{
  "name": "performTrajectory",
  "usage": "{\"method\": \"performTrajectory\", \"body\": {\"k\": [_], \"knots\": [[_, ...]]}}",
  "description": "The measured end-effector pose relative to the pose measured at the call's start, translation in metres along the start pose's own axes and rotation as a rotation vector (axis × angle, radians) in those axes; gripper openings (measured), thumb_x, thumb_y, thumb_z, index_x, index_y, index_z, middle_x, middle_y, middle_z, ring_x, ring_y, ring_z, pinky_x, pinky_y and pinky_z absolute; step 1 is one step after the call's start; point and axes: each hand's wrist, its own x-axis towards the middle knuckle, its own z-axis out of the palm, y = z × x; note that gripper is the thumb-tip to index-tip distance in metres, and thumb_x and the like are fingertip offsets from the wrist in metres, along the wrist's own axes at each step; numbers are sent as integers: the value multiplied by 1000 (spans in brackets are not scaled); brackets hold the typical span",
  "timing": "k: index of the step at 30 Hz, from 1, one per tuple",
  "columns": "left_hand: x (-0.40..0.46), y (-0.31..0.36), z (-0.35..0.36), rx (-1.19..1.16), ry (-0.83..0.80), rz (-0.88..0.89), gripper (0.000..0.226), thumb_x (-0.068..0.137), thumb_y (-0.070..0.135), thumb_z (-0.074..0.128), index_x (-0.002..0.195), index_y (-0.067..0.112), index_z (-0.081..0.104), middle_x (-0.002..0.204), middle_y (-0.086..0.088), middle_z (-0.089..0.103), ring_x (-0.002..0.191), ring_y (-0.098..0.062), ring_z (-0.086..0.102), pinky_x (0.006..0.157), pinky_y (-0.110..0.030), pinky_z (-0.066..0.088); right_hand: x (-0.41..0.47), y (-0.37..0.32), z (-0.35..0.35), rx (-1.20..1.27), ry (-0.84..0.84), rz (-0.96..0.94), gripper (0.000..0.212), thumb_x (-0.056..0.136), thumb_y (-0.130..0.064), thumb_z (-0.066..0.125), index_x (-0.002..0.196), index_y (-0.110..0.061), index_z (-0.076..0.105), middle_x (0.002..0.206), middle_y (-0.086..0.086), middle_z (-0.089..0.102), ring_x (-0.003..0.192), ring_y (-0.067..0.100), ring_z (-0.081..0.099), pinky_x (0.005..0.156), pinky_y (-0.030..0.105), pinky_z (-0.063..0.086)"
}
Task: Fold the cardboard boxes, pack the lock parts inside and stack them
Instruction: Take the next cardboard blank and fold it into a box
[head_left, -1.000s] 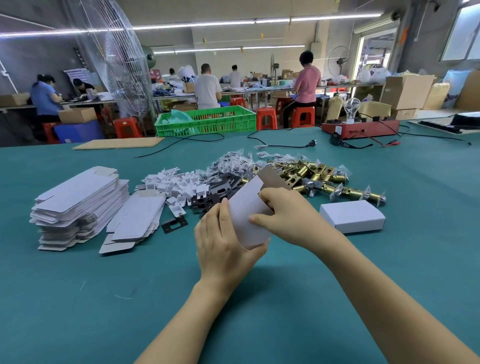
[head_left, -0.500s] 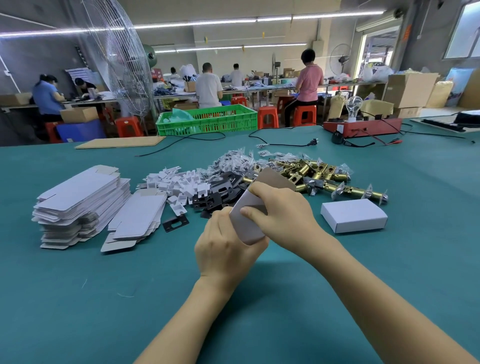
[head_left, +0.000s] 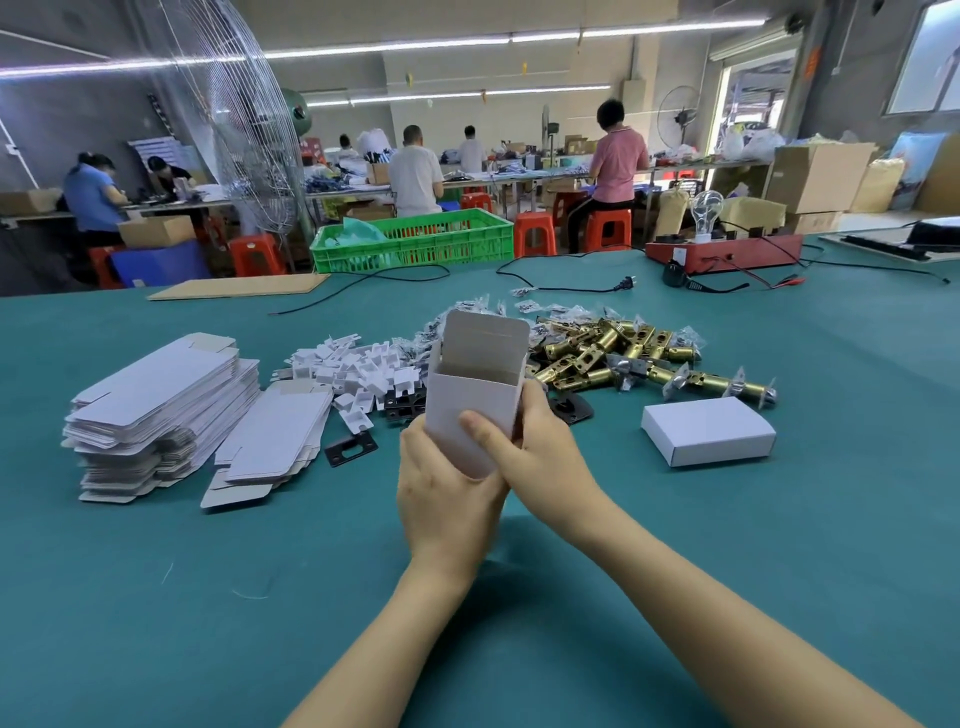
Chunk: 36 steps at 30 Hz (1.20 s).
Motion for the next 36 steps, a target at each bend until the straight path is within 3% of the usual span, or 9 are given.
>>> {"method": "performTrajectory", "body": {"k": [3,6,12,17,22,25,28,32,36], "knots": [[-1,-3,-1,-111,-122,127,76,78,18,81,136,-2,36,116,-3,40,104,-11,42,89,-14,36,4,6,-4,147,-45,-13,21,93,-24,62,112,-20,53,100,-10,65,97,11,63,85,27,52],[-2,0,1,-153,-158,220,61,89,18,69,137,-4,38,119,-4,41,103,-2,38,92,1,29,9,5,-16,304,-41,-27,18,95,-21,57,110,-30,54,107,-8,66,99,4,64,83,20,52],[-3,-4,5,-289,-270,153,41,97,28,51,133,9,46,123,-7,58,112,-25,58,96,-47,49,9,8,-20,290,43,12,14,96,-33,49,109,-29,49,116,6,62,105,17,61,90,31,50],[-4,-7,5,-346,-345,140,33,98,15,53,131,14,47,125,-5,59,114,-22,60,97,-47,49,2,15,-20,308,118,90,62,87,-57,32,116,-3,43,118,25,52,88,23,52,80,26,47],[-4,-7,4,-391,-411,150,47,99,13,50,133,42,35,120,7,58,104,-15,63,90,-28,51,-6,24,-15,333,201,98,48,94,-54,24,106,-11,42,99,21,49,83,24,48,65,8,41],[-5,-9,3,-437,-471,180,52,101,8,47,138,40,32,117,19,58,96,-12,65,82,-20,51,-6,24,-15,297,237,-8,31,93,-51,25,91,-23,38,83,-3,40,67,0,40,65,9,39],[-6,-8,4,-451,-522,192,57,101,2,45,140,40,28,125,10,54,97,-20,65,86,-28,53,-7,29,-16,278,277,-71,23,93,-47,26,94,-27,36,84,-7,42,68,-2,42,66,13,41],[-9,0,2,-475,-533,188,55,99,8,47,139,40,27,130,9,48,104,-9,63,92,-23,49,-10,34,-13,248,295,-141,35,91,-61,26,101,-28,36,91,-13,50,77,-1,50,73,22,47],[-3,6,-3,-478,-498,200,56,96,20,49,138,46,22,150,-15,38,134,-38,45,110,-53,38,-9,33,-6,233,295,-163,57,81,-81,26,103,-28,35,93,-31,55,80,-10,53,72,13,47]]}}
